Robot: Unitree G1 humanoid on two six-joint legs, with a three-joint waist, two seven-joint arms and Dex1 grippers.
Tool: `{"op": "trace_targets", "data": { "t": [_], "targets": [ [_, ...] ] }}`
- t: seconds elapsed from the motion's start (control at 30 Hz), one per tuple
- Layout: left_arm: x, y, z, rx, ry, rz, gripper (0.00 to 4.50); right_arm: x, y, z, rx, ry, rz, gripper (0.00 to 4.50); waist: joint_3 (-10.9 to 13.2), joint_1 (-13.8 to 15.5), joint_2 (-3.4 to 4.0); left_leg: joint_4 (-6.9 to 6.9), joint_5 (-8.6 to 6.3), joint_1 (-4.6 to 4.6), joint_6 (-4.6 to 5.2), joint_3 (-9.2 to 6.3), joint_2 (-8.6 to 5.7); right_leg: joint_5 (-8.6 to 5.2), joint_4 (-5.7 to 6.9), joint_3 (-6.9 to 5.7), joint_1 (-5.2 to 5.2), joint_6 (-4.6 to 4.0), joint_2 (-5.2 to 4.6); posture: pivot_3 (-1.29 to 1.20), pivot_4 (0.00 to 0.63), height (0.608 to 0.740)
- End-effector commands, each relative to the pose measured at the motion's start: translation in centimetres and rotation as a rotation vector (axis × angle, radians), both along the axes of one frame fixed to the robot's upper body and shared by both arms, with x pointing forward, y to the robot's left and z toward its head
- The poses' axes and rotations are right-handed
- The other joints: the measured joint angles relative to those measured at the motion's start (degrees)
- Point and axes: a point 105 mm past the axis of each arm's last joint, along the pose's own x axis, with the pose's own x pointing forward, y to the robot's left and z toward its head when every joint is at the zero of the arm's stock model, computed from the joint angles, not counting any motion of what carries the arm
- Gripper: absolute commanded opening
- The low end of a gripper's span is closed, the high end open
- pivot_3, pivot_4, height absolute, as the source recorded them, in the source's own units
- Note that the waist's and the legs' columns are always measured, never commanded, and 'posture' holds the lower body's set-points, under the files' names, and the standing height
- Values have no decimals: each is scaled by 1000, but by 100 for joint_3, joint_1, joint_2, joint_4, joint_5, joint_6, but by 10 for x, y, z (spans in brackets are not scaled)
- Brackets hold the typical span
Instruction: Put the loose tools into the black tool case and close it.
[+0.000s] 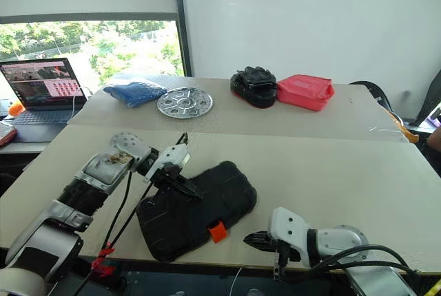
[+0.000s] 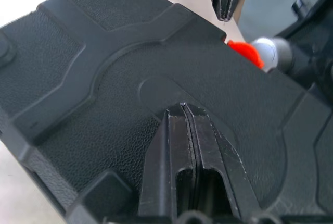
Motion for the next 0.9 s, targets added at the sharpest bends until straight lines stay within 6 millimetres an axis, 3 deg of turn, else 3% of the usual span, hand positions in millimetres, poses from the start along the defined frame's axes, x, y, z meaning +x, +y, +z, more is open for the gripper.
{"op": "trace_targets", "data": {
  "t": [0.03, 0.23, 0.3, 0.9],
  "targets": [
    [-2, 6, -31, 134, -40, -25, 49, -4, 17, 6, 30, -30, 64, 11, -3, 3, 3, 0, 0, 6, 0, 0, 0, 0, -1, 0, 6, 0, 0, 0, 150, 740],
    [2, 2, -34, 125, -48, -10, 49, 3, 30, -5, 36, -39, 71, 11, -18, 14, 21, -6, -1, 88, 1, 1, 0, -7, -15, -3, 97, 8, 0, 0, 150, 740],
    [2, 0, -34, 123, -49, -11, 49, 6, 31, -8, 32, -45, 70, 11, -20, 20, 24, -7, -1, 102, 1, 3, -1, -37, -16, -3, 109, 51, -2, 0, 150, 740],
    [-2, -3, -38, 98, -18, 11, 49, 42, 39, -5, 80, -119, -37, 11, -27, 1, 32, -12, -2, 109, 1, 1, 0, -38, -12, -2, 110, 48, -1, 0, 150, 740]
  ]
}}
